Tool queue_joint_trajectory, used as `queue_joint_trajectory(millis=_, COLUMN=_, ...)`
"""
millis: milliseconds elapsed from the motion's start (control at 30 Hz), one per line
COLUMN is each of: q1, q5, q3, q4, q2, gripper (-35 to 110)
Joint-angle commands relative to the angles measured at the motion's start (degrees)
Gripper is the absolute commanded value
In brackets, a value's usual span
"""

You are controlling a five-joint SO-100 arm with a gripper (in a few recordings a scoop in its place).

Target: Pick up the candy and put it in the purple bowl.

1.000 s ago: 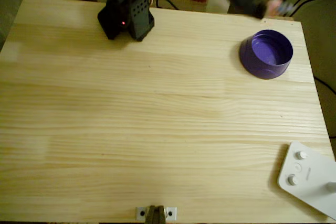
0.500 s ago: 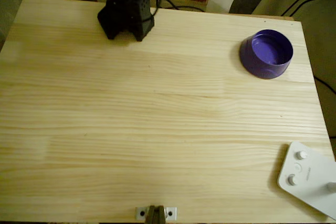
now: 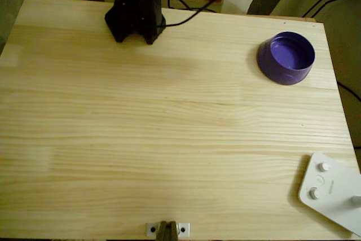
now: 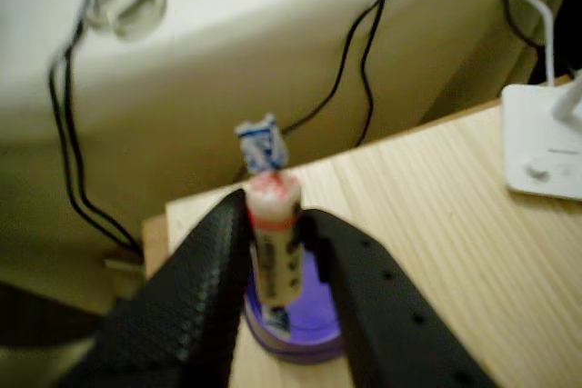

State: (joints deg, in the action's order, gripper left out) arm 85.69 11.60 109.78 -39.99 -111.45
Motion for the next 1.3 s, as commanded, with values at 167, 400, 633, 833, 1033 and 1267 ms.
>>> queue_joint_trajectory(millis=167, q1=3.7, q5=-4.7, q3=-11.5, q4=1.1, q2=12.1, gripper=0)
queue_joint_trajectory(millis=400, q1=3.9, q5=-5.6, q3=-19.2, q4=0.4, q2=23.9, gripper=0)
queue_joint_trajectory(millis=633, q1=3.6, q5=-9.3, q3=-20.2, q4=0.3, q2=29.2, gripper=0)
queue_joint_trajectory(millis=833, q1=2.4, q5=-11.7, q3=-21.2, q4=-1.2, q2=31.8, gripper=0)
queue_joint_trajectory(millis=1033, q1=0.9, q5=-11.7, q3=-23.6, q4=-5.2, q2=32.5, gripper=5)
queue_joint_trajectory(millis=1267, q1=0.3, q5=-11.7, q3=-25.3, q4=-9.3, q2=32.7, gripper=13)
